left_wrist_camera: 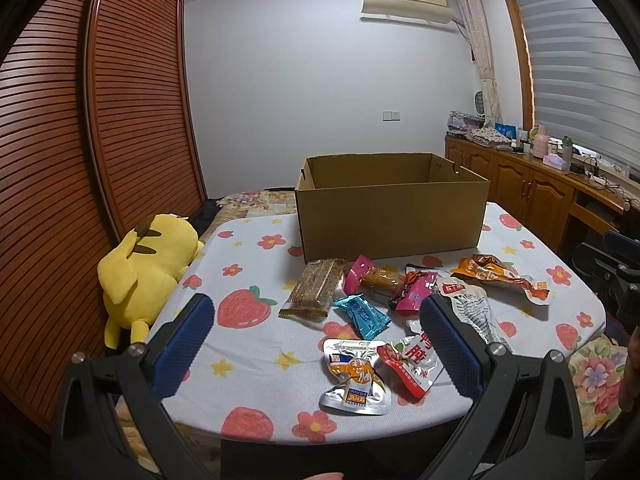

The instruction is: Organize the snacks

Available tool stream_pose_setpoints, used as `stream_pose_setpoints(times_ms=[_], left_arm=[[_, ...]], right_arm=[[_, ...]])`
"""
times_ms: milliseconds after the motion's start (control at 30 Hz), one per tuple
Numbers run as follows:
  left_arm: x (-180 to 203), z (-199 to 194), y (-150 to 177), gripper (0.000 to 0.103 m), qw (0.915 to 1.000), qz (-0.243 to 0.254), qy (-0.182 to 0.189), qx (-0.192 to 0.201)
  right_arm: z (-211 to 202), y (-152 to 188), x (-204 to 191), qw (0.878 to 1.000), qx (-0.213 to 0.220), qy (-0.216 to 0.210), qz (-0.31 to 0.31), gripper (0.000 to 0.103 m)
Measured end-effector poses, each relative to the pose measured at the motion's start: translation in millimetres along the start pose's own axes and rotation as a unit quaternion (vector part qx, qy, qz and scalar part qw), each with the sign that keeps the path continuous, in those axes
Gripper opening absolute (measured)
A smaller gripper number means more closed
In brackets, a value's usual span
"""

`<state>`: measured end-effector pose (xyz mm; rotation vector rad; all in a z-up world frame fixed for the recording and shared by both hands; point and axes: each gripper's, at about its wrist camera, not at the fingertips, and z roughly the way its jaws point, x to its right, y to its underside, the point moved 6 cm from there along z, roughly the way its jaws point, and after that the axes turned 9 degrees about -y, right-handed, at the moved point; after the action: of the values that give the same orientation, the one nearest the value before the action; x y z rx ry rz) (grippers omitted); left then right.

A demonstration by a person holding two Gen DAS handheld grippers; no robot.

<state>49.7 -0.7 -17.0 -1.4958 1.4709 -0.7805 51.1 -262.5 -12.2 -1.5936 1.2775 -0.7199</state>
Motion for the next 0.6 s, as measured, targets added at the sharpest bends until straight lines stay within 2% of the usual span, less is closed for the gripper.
stream_pose_setpoints(times_ms=[367, 600], left_arm=[[1.3, -0.1, 3.3, 0.103, 1.0000, 0.001, 0.004, -0.002], [3.9, 10.9, 14.4, 0.103, 0.9996, -0.001, 0.016, -0.023]], right_arm=[[0.4, 1.6, 2.1, 1.000, -0.003, -0.002, 0.001, 0.103], [6.3, 10.5, 3.5, 1.000, -0.017, -0.010, 0.004, 0.103]])
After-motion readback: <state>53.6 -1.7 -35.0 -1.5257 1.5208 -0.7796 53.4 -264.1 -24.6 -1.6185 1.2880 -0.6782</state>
